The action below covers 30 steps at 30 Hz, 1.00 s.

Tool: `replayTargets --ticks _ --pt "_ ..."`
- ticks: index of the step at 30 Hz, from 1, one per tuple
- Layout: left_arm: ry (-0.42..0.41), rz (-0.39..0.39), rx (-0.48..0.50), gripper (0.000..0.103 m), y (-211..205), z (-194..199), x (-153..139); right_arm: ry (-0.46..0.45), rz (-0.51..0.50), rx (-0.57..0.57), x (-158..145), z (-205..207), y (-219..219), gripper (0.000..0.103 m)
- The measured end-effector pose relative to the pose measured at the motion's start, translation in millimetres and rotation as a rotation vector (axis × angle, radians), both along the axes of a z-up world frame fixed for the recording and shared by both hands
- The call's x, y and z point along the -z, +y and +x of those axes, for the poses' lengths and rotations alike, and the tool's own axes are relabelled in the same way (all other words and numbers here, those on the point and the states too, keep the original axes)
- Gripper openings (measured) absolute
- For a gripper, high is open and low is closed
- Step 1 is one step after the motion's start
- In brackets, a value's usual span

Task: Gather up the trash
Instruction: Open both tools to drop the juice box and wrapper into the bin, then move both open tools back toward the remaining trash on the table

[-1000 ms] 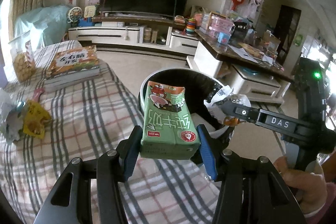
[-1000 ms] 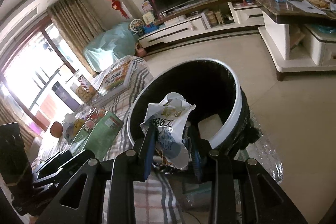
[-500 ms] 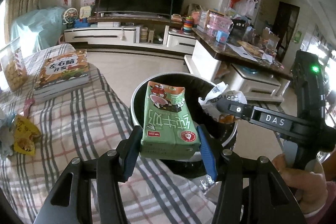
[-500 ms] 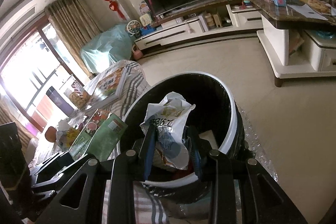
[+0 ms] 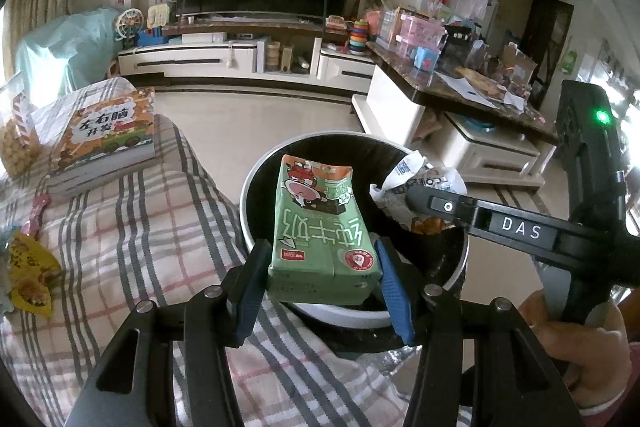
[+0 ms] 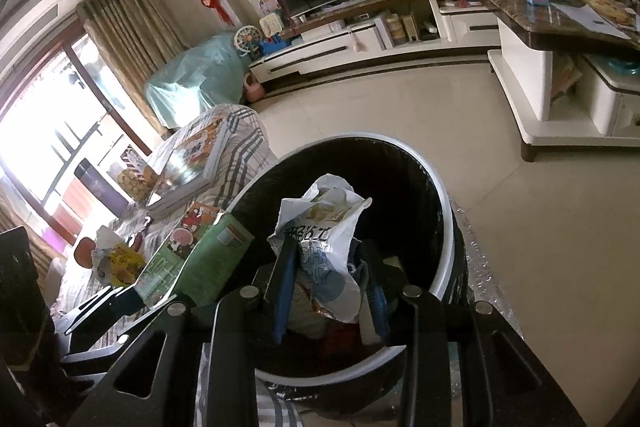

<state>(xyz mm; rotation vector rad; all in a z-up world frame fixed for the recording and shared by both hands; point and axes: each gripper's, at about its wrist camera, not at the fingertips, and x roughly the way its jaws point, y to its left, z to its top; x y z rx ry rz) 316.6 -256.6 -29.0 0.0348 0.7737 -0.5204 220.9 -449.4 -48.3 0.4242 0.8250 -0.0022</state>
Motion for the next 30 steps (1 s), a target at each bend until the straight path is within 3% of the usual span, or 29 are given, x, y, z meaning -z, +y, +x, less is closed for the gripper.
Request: replayTargets --ticks 10,14,21,30 --pt "0.021 -0.004 0.000 0.052 -7 8 0 0.017 -0.009 0.001 3 8 -2 0.036" --pt "0.025 0.003 -0.013 0.053 -9 9 -1 0.021 -0.007 0.004 1 10 -1 0.054" --pt "0.031 -0.014 -0.046 0.058 4 -3 -1 -0.009 0.005 0.013 -6 1 -2 0.069" --pt "0.055 -0.054 -0.131 0.064 56 -32 1 -0.040 0.041 0.007 -10 -19 14 0.084"
